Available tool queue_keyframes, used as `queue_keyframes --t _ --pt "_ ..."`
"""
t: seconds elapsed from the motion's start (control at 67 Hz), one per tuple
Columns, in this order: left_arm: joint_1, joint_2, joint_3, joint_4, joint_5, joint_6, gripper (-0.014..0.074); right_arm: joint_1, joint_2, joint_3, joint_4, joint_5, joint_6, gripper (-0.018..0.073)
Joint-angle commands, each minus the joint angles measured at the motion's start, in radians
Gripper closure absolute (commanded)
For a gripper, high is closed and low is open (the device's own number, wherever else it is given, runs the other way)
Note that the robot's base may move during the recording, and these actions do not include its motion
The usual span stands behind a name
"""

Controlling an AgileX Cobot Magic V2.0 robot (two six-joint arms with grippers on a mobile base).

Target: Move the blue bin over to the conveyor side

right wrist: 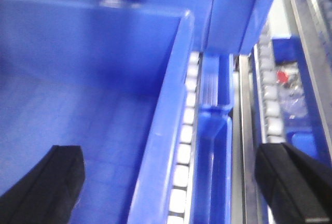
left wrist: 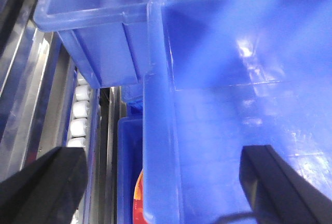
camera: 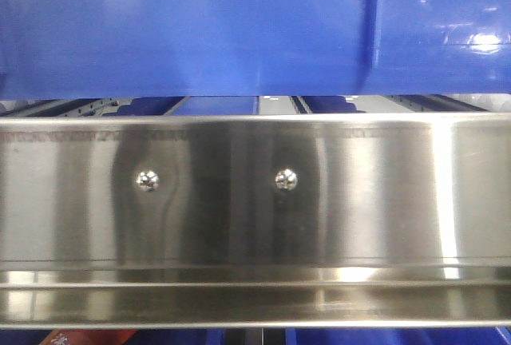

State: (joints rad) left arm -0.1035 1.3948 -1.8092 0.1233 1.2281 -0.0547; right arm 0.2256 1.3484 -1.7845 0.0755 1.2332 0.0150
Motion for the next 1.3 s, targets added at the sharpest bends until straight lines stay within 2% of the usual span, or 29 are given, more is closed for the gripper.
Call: queue_keyframes --t 0.0,0.06,0.134,0.194,0.447,0.641,1.283 --pt "0.041 0.013 -0.004 -0.056 -0.007 0.017 0.0099 0.006 0.031 -0.006 -0.013 -0.012 0.022 0.0009" --pt "0.084 0.02 0.001 -0.123 -0.007 0.032 0.0099 0.006 0.045 -0.006 -0.013 -0.012 0.035 0.0009" --pt "0.11 0.033 0.004 -0.132 -0.007 0.034 0.0099 0.006 0.053 -0.006 -0.013 -0.012 0.037 0.0009" --pt "0.11 0.041 0.004 -0.107 -0.007 0.036 0.0099 0.006 0.057 -0.004 -0.013 -0.012 0.038 0.0009" --pt "0.066 0.09 0.005 -0.106 -0.007 0.055 0.0099 0.006 0.064 0.065 -0.013 -0.012 0.038 0.0009" --pt "0.066 0.139 0.005 -0.08 -0.007 0.055 0.0099 0.008 0.096 0.065 -0.011 -0.012 0.038 0.0009" --pt "0.066 0.227 0.005 -0.09 -0.007 0.055 0.0099 0.008 0.191 0.065 0.011 -0.012 0.038 0.0009"
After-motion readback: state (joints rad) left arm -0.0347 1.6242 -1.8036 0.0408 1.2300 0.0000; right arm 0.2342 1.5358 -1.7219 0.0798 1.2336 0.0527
